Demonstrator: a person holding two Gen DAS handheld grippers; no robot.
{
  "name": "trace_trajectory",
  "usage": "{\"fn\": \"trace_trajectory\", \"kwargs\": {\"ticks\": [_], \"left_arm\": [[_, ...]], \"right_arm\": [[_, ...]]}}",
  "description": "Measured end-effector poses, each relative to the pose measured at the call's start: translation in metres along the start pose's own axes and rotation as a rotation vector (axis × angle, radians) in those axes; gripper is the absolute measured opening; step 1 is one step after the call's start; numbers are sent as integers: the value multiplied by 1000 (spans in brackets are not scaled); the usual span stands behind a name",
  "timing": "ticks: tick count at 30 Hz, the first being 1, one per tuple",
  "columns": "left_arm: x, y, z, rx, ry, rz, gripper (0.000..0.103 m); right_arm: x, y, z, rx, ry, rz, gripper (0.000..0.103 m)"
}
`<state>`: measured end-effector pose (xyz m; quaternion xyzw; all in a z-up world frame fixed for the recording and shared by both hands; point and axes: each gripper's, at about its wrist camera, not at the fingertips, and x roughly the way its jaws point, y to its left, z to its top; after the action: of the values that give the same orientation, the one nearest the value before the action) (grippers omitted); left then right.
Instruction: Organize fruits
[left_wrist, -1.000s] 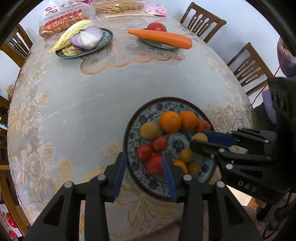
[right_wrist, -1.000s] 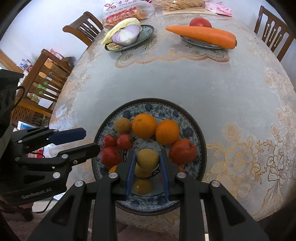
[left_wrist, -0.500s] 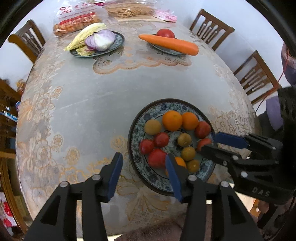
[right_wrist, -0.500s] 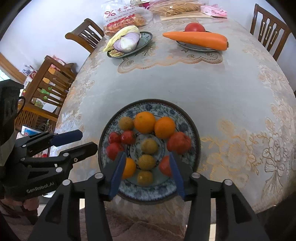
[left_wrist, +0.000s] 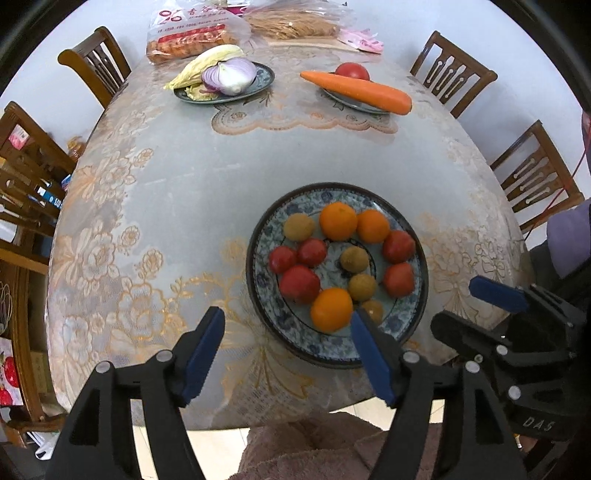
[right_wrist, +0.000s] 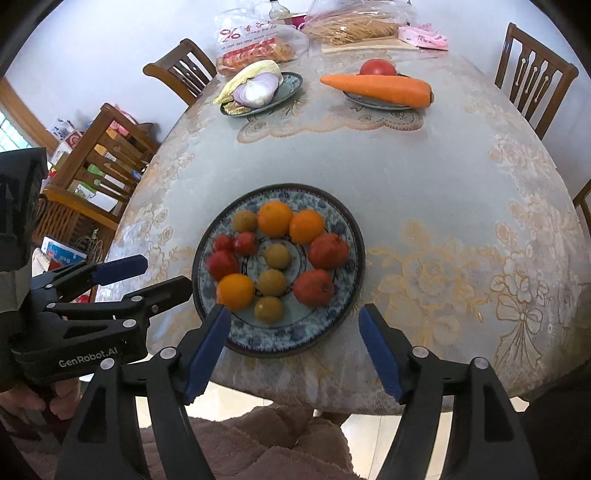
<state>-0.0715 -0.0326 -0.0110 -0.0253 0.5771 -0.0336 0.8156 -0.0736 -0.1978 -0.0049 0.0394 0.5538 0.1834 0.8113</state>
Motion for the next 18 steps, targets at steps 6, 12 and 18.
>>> {"fn": "trace_trajectory", "kwargs": {"ticks": [6, 12, 18], "left_arm": [[-1, -10, -10, 6, 10, 26, 74], [-4, -12, -15, -1, 11, 35, 74], [-5, -17, -19, 10, 16, 40, 74]], "right_arm": [[-2, -3, -5, -4, -4, 3, 74], [-5, -3, -9, -10, -5, 6, 74], [-7, -3, -11, -8, -11, 5, 74]]}}
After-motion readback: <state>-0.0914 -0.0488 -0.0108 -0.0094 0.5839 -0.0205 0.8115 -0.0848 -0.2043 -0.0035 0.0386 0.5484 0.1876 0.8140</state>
